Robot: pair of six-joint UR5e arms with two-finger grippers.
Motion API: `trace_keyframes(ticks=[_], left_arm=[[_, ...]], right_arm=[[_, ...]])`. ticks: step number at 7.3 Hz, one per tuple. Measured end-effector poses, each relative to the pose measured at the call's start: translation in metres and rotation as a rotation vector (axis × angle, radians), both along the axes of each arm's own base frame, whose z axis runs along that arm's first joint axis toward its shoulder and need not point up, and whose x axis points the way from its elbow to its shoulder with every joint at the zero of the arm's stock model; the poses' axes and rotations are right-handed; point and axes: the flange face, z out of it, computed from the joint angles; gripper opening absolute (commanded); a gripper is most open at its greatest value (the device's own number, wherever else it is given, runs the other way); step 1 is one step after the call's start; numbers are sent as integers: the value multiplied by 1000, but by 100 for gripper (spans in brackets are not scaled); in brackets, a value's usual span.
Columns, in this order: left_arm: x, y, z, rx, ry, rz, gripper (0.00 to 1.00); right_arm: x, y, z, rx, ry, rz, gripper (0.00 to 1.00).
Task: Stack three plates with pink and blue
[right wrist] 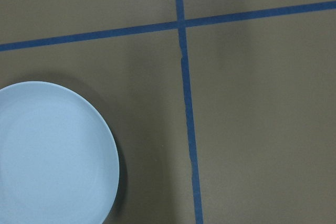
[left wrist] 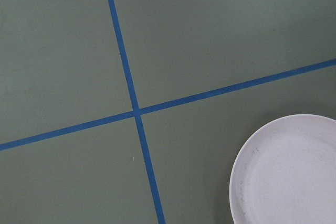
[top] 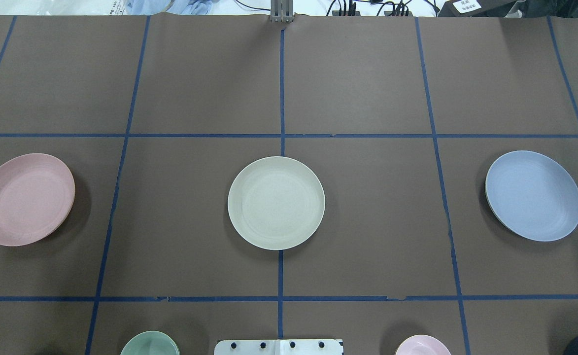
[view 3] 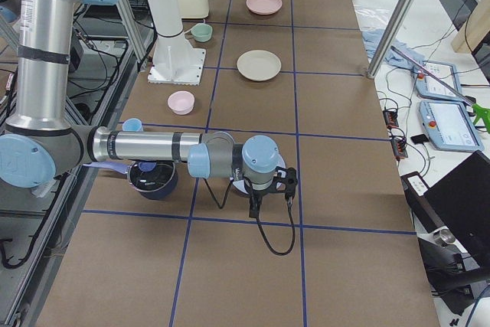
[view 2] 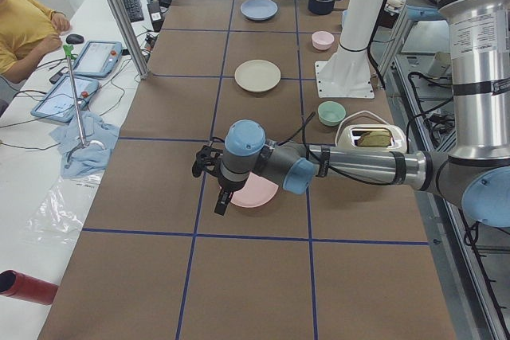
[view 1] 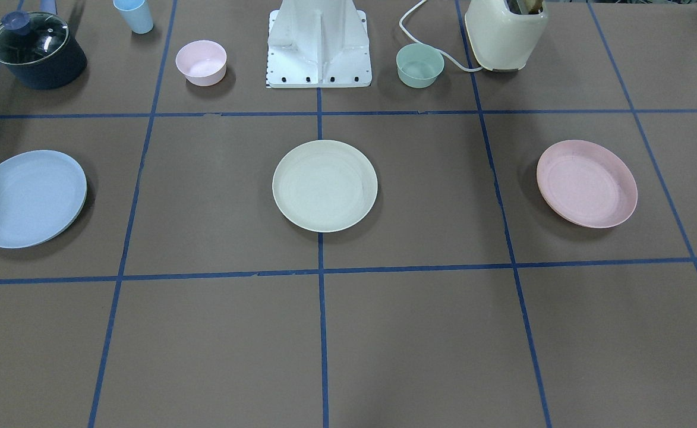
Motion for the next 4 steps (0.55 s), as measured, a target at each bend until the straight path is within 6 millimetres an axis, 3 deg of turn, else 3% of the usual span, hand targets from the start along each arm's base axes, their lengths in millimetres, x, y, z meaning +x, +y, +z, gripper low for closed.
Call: trace_keyframes(ticks=[4], left_arm=[[-1,5,6,-3,2,0,100]], right_arm=[[3,-1,1,-5,-1,11,100]])
